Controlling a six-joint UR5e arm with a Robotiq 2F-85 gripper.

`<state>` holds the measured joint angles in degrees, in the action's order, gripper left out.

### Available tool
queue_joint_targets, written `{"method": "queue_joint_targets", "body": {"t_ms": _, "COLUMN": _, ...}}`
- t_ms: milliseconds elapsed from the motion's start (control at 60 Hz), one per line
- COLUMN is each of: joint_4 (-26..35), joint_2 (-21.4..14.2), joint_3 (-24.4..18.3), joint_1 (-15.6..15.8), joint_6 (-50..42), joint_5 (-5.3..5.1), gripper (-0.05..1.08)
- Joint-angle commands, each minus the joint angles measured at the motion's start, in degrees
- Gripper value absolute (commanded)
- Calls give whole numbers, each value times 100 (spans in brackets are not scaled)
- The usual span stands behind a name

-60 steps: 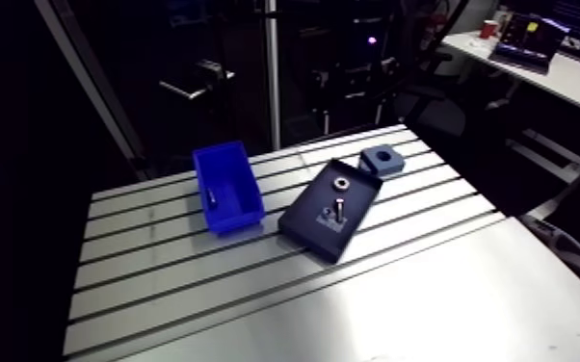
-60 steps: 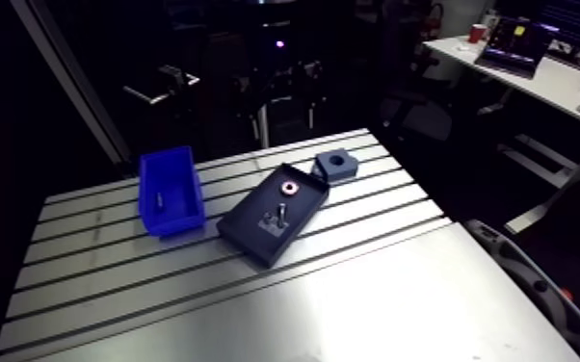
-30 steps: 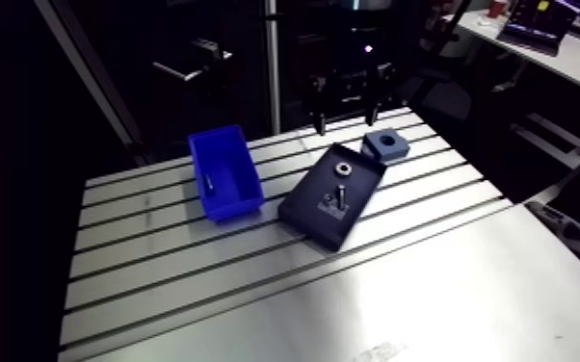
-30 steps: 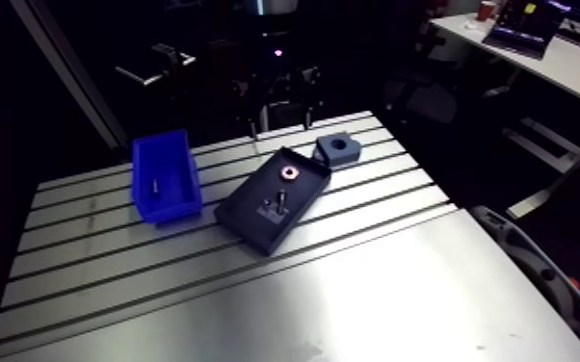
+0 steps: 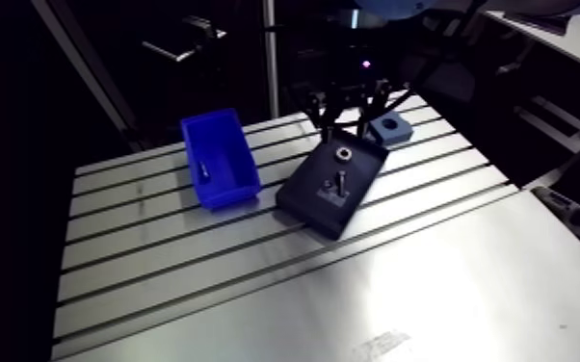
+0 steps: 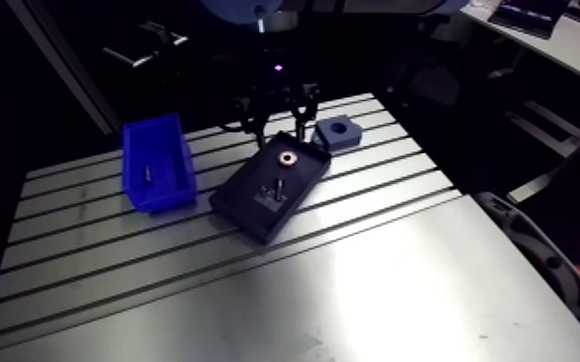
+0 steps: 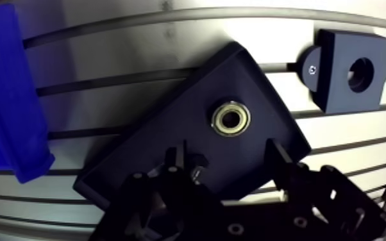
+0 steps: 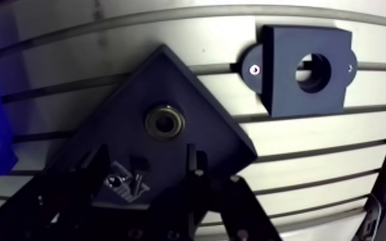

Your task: Pick up the bearing and press it into the housing until flush.

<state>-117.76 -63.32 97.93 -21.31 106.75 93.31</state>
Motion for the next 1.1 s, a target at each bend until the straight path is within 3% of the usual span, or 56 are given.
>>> {"method": "queue_joint_targets", "body": {"t_ms": 17, "joint_4": -120, "joint_2": 105, "joint_3": 21, "joint_1": -14, "joint_6": -9, "joint_5": 7, "gripper": 32}}
{"method": "queue_joint_targets", "body": {"t_ms": 350, "joint_4": -129, "joint_2": 280, "joint_3": -33, "joint_1": -49, "joint_6": -18, "joint_5": 16, "gripper": 39}}
{"method": "queue_joint_targets", "body": {"t_ms": 1100, "joint_4": -244, "joint_2": 456, "joint_3": -51, "joint_1": -49, "joint_6": -18, "joint_5": 51, "gripper": 41}}
